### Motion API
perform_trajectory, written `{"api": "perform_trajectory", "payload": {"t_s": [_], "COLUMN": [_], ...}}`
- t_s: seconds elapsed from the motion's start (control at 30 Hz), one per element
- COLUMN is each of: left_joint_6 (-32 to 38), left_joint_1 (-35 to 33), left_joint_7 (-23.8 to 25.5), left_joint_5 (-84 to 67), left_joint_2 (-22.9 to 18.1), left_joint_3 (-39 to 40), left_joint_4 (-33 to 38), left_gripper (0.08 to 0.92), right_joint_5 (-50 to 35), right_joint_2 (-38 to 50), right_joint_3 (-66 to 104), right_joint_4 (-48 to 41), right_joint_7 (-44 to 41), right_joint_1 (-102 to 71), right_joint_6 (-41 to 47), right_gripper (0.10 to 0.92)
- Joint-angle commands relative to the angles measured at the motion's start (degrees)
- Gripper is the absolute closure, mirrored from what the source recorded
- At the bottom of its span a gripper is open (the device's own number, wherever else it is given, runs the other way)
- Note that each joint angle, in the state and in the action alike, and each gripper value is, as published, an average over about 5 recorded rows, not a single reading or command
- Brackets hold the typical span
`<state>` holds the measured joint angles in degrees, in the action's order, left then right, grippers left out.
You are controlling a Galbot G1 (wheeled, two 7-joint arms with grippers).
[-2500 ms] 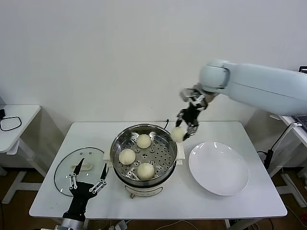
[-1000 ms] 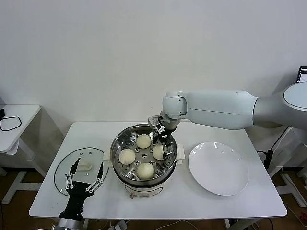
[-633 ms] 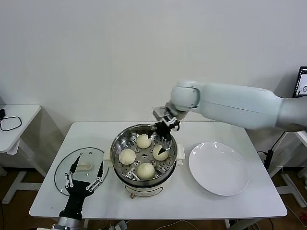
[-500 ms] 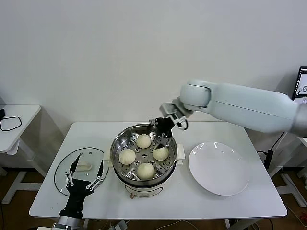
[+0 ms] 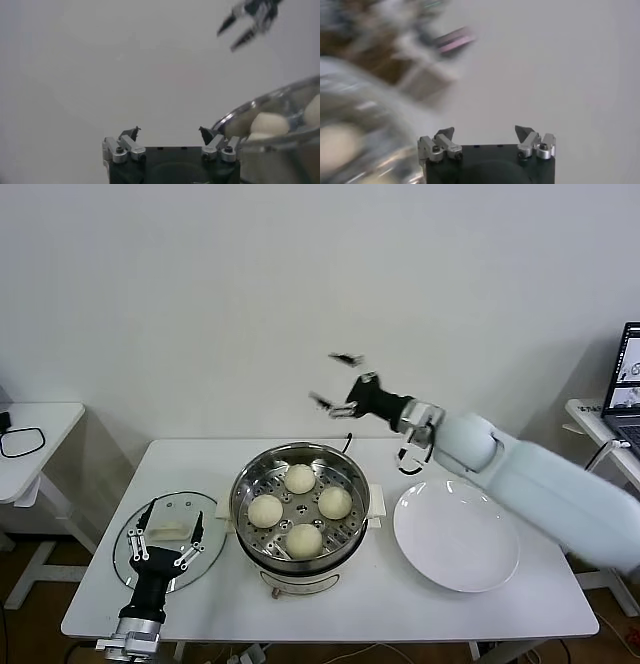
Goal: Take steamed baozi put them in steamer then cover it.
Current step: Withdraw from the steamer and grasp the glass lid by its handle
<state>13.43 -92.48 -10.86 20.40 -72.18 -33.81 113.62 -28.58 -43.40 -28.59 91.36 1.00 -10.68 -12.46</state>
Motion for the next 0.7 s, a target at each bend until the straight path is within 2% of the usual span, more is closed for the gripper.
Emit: {"api": "perform_trajectory", "payload": {"t_s": [0.03, 0.33, 0.7], "left_joint_6": [-4.3, -5.9, -1.7], "left_joint_1": [3.2, 3.9, 7.9], "left_joint_7": [-1.3, 0.4, -5.9], "left_joint_5": [27.4, 45.8, 56.2], "left_joint_2": [1.5, 2.3, 1.7], "left_joint_3": [-4.0, -8.6, -8.8], "left_joint_4": [-8.2, -15.8, -23.7], "left_gripper": [0.177, 0.177, 0.177], "right_joint_5": [3.3, 5.8, 11.0], "right_joint_2": [-7.6, -17.0, -23.0], "right_joint_3": [47.9, 56.9, 57.2], "right_joint_4": [0.4, 0.5, 1.5], "right_joint_7": [17.3, 12.4, 11.1], "right_joint_1": [-49.3, -62.9, -66.7], "right_joint_6": [-9.6, -11.9, -12.2], "right_gripper": [0.203, 0.203, 0.203]}}
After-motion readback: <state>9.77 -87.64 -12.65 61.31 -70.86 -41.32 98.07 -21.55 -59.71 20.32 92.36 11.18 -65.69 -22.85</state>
